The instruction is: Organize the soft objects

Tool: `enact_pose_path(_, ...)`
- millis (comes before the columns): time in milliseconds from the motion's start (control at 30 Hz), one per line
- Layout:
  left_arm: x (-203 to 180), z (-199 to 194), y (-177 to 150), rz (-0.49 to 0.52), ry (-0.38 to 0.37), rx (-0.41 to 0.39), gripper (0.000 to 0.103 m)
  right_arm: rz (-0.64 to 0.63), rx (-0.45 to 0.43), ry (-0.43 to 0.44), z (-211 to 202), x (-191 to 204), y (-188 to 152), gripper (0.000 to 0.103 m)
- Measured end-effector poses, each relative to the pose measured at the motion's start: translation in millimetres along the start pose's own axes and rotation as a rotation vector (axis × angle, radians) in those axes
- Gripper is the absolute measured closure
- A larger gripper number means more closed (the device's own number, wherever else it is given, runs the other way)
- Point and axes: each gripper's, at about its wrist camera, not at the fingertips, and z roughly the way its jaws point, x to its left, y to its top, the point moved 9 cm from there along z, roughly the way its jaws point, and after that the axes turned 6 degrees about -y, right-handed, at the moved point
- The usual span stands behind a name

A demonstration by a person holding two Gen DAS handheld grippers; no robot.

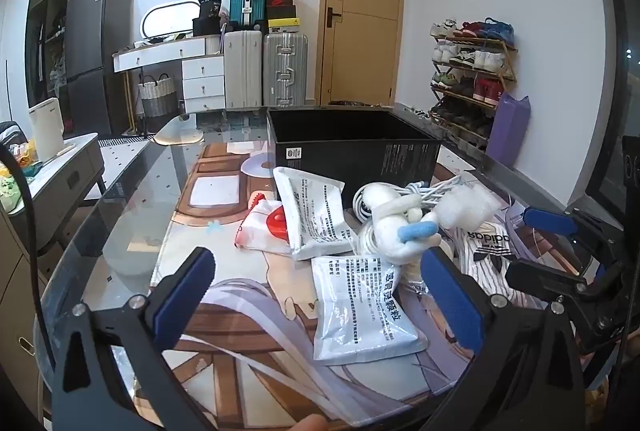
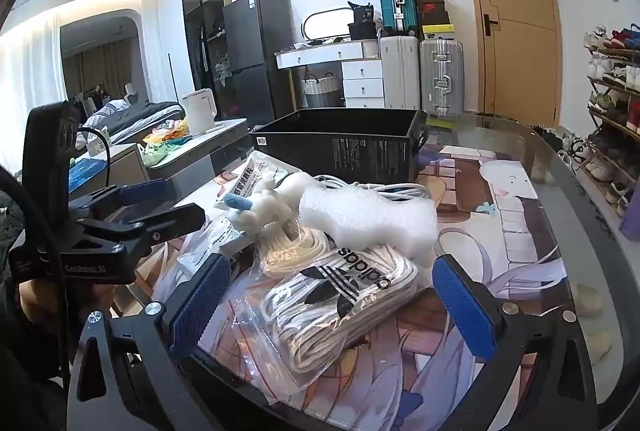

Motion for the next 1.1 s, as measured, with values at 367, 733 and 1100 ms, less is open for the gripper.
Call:
enact_pose_path(367, -2, -3, 2, 0.014, 0.006, -0.027, 0.0, -0.01, 0.013, 0.006, 7, 7, -3, 0.0)
enact_pose_path(733, -5, -2, 1, 0.026, 0.012, -0.02, 0.0, -0.012, 0.007, 0.003, 1, 4, -1, 0.0)
enact_pose_path(1100, -3, -2, 1, 0.023, 0.018, -0.02, 0.0, -0.014, 0.01, 0.0, 4, 4, -2, 0.0)
